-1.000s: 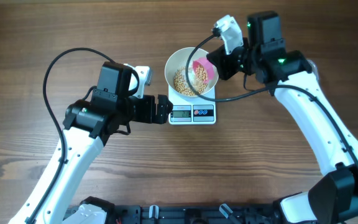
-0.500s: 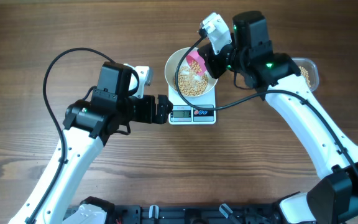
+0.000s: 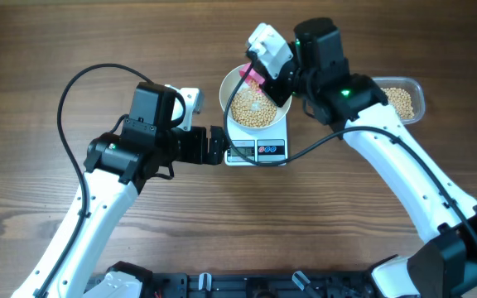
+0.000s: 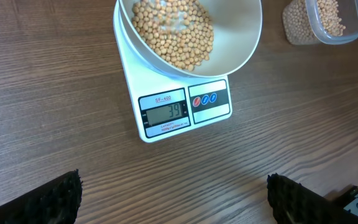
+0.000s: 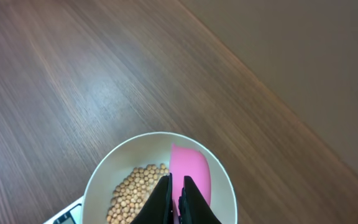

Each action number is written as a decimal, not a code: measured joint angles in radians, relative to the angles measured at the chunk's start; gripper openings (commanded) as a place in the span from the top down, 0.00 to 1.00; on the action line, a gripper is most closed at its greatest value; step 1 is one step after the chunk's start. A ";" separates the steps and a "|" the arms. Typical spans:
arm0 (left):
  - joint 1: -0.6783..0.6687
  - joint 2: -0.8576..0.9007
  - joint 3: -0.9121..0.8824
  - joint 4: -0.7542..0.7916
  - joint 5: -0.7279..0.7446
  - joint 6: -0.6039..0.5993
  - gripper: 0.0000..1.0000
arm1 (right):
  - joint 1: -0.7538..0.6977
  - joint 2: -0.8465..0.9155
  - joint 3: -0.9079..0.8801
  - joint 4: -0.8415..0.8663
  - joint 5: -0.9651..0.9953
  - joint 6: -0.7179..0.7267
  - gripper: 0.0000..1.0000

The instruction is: Scoop item into bowl and weigh 150g on scale

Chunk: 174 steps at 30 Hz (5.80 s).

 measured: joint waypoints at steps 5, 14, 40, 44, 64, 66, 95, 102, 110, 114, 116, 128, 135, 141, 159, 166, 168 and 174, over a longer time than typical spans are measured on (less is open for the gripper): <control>0.000 0.000 0.000 0.000 0.000 0.000 0.00 | 0.009 0.000 0.000 0.004 0.024 -0.029 0.96; 0.000 0.000 0.000 0.000 0.000 0.000 0.00 | 0.009 0.000 0.000 0.037 0.037 -0.066 0.95; 0.000 0.000 0.000 0.000 0.000 0.000 0.00 | -0.079 -0.048 0.000 0.134 0.042 0.496 0.96; 0.000 0.000 0.000 0.000 0.000 0.000 0.00 | -0.218 -0.097 0.000 0.134 0.001 0.692 0.96; 0.000 0.000 0.000 0.000 0.000 0.000 0.00 | -0.833 -0.110 0.000 -0.163 -0.349 0.851 0.96; 0.000 0.000 0.000 0.000 0.000 0.000 0.00 | -0.855 -0.110 0.000 -0.190 -0.348 0.783 0.95; 0.000 0.000 0.000 0.000 0.000 0.000 0.00 | -0.857 -0.079 -0.256 0.018 -0.159 0.475 0.96; 0.000 0.000 0.000 0.000 0.000 0.000 0.00 | -0.857 -0.077 -0.318 0.039 -0.159 0.458 0.96; 0.000 0.000 0.000 0.000 0.000 0.000 0.00 | -0.857 -0.077 -0.319 -0.018 -0.159 0.457 0.95; 0.000 0.000 0.000 0.000 0.000 0.000 0.00 | -0.857 -0.076 -0.319 -0.055 -0.159 0.454 0.94; 0.000 0.000 0.000 0.000 0.000 0.000 0.00 | -0.857 -0.076 -0.319 -0.066 -0.159 0.454 0.94; 0.000 0.000 0.000 0.000 0.000 0.000 0.00 | -0.857 -0.076 -0.319 -0.070 -0.159 0.454 0.90; 0.000 0.000 0.000 0.000 0.000 0.000 0.00 | -0.857 -0.076 -0.319 -0.074 -0.159 0.454 0.92; 0.000 0.000 0.000 0.000 0.000 0.000 0.00 | -0.857 -0.076 -0.319 -0.093 -0.158 0.450 0.96; 0.000 0.000 0.000 0.000 0.000 0.000 0.00 | -0.858 -0.077 -0.304 -0.038 -0.172 0.523 0.96; 0.000 0.000 0.000 0.000 0.000 0.000 0.00 | -0.858 -0.110 -0.280 -0.048 -0.172 0.499 0.96; 0.000 0.000 0.000 0.000 0.000 0.000 0.00 | -0.858 -0.112 -0.280 -0.063 -0.171 0.484 0.96; 0.000 0.000 0.000 0.000 0.000 0.000 0.00 | -0.858 -0.112 -0.280 -0.125 -0.143 0.450 0.96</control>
